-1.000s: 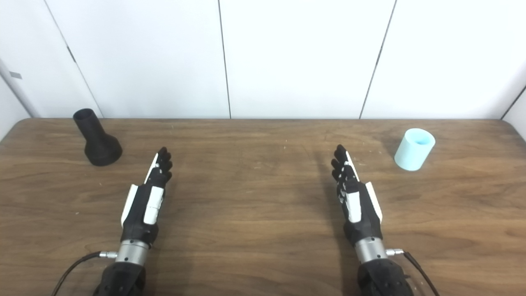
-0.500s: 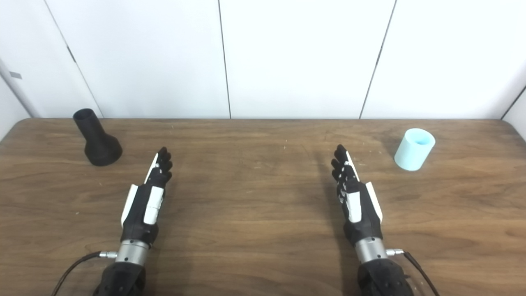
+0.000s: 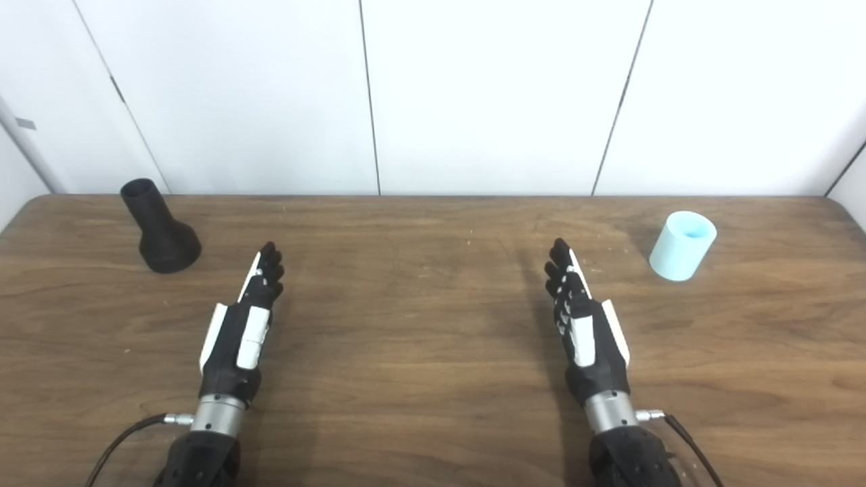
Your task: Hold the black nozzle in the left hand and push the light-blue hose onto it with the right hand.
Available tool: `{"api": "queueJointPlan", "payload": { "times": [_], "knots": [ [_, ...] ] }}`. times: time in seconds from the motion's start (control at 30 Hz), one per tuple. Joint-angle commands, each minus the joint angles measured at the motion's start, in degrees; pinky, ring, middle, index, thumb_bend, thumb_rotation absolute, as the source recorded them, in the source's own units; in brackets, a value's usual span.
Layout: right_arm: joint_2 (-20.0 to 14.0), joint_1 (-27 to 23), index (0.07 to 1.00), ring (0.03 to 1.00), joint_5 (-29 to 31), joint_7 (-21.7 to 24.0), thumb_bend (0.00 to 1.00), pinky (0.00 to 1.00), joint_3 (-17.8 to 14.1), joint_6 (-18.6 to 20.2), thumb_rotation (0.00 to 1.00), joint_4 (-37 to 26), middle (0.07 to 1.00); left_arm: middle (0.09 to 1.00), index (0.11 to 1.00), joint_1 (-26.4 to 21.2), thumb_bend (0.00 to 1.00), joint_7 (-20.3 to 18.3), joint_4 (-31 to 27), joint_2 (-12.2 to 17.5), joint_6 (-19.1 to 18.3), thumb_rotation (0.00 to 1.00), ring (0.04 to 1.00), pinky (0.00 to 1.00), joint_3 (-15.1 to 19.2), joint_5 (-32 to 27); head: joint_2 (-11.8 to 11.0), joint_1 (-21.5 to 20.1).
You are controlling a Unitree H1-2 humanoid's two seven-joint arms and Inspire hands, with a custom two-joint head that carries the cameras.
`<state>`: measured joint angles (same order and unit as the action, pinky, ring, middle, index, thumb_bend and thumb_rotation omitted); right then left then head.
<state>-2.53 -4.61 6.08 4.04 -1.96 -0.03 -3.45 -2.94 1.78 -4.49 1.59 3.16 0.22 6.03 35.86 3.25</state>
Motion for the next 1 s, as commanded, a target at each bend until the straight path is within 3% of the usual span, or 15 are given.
{"api": "queueJointPlan", "payload": {
  "times": [0.0,0.1,0.4,0.73,0.97],
  "knots": [
    [-0.6,-1.1,1.0,1.0,1.0,0.5,0.79,1.0,-0.6,-1.6,1.0,-0.6,1.0,1.0,1.0,-1.4,0.93,0.7,-0.6,-0.6,0.6,0.99,1.0,1.0,-0.2,0.4,-0.2,1.8],
    [-1.3,-1.2,1.0,1.0,1.7,0.9,0.79,1.0,-1.2,-2.1,1.0,0.3,1.0,1.0,1.0,-1.4,0.95,1.4,0.0,-1.4,0.6,0.99,1.0,1.0,-0.6,1.5,-0.6,3.6],
    [-1.4,-1.1,1.0,1.0,2.3,1.1,0.79,1.0,-1.3,-2.7,1.0,0.9,1.0,1.0,1.0,-1.2,0.96,1.9,-0.6,-2.0,0.0,0.99,1.0,1.0,-0.6,2.6,-0.8,2.7],
    [-0.2,-1.3,1.0,1.0,1.5,0.5,0.77,1.0,-0.7,-3.0,1.0,1.5,1.0,1.0,1.0,-1.4,0.94,0.8,0.7,-0.7,1.2,0.99,1.0,1.0,0.4,0.2,-1.9,-0.3],
    [1.5,-0.5,1.0,1.0,-0.2,-0.5,0.77,1.0,0.5,-2.5,1.0,-0.2,1.0,1.0,1.0,-0.6,0.93,-0.4,-0.2,0.7,1.4,0.99,1.0,1.0,1.1,-2.1,-2.0,-6.3]
  ]
}}
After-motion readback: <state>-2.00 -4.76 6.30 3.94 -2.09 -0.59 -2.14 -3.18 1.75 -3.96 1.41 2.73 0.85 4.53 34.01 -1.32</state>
